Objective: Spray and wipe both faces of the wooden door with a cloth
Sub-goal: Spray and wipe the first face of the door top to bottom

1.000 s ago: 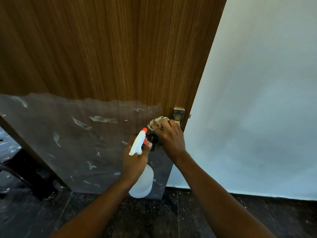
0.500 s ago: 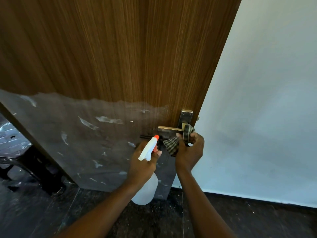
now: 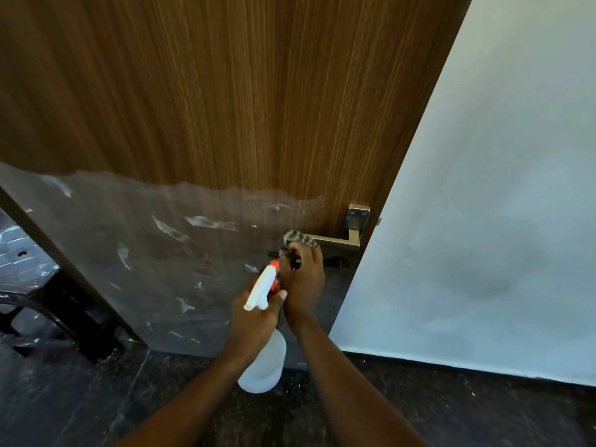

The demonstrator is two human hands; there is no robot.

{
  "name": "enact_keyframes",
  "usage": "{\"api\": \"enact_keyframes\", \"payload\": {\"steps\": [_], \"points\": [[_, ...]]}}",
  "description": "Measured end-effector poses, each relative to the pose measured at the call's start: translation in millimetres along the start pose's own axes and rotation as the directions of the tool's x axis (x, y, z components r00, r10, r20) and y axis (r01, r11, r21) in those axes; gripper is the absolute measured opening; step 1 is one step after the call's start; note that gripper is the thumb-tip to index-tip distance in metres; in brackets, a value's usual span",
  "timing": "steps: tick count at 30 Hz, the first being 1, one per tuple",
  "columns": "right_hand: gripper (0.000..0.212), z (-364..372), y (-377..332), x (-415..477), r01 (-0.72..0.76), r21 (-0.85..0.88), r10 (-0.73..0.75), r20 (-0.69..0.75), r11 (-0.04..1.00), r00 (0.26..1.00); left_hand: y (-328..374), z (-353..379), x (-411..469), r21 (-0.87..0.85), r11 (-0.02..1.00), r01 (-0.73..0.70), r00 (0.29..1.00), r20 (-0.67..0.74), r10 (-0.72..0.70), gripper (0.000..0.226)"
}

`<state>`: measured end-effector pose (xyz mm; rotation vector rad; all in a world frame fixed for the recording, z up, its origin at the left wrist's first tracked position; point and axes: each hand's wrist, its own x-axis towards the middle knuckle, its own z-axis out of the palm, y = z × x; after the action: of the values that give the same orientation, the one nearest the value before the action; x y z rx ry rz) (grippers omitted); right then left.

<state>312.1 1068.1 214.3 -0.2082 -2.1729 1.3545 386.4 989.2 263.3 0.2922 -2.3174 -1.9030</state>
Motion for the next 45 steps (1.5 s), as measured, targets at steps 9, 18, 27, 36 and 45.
{"api": "enact_keyframes", "payload": {"steps": [9, 18, 27, 36, 45], "points": [[0.024, -69.5, 15.1, 29.9, -0.24, 0.213, 0.308, -0.392, 0.947, 0.867, -1.2, -6.4, 2.6, -0.077, 0.993, -0.088, 0.991, 0.098, 0.096, 0.027], [0.043, -29.2, -22.9, 17.6, -0.609, 0.78, 0.644, 0.396, 0.141, 0.655, -1.2, -3.3, 4.7, 0.014, 0.997, -0.075, 0.997, 0.031, 0.074, 0.038], [0.035, -95.6, 9.4, 53.2, -0.567, 0.811, 0.733, 0.298, 0.143, 0.611, -4.3, 6.3, 8.0, -0.066, 0.989, -0.131, 0.984, 0.112, 0.137, 0.021], [0.032, -116.6, 18.5, 83.0, -0.327, 0.317, 0.411, -0.252, 0.89, 0.876, 8.3, 13.1, -0.9, -0.096, 0.985, -0.145, 0.982, 0.104, 0.155, 0.028], [0.03, -91.1, 40.5, 56.0, -0.194, 0.078, 0.207, -0.244, 0.978, 0.947, 5.7, 24.4, 0.2, -0.082, 0.992, -0.094, 0.992, 0.076, 0.1, 0.036]]}}
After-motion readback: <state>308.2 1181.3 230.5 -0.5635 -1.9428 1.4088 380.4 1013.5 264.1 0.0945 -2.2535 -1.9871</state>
